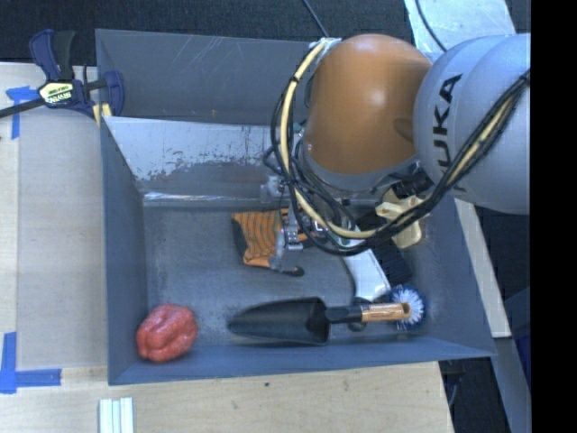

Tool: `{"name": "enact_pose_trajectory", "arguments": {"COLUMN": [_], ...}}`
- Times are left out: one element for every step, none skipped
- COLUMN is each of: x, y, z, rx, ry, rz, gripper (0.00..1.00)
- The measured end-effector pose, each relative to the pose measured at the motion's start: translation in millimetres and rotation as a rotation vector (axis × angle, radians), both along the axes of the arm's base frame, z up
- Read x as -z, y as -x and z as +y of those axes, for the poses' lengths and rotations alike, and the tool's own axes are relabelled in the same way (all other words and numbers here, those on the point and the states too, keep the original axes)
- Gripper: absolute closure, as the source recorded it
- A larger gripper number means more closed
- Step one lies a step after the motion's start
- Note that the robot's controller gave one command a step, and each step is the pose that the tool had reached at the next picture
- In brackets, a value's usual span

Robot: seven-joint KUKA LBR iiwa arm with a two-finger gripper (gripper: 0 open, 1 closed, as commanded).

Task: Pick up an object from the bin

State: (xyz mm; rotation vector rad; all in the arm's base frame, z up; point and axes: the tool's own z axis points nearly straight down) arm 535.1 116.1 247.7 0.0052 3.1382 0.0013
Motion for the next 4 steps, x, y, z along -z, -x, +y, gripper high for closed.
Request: {"name": "enact_pose_trajectory", "arguments": {"x": [0, -5, 37, 50], "y": [0.0, 12.3, -23.5, -7.5], "z": [0, -33, -5, -22], "rx": [0.000, -0.288, 0.001, -0.241], "ry": [0.000, 0.001, -0.001, 0.002], "rz": [0.000, -0.002, -0.005, -0.007], "gripper": [0.00, 0.00, 0.00, 0.00]}}
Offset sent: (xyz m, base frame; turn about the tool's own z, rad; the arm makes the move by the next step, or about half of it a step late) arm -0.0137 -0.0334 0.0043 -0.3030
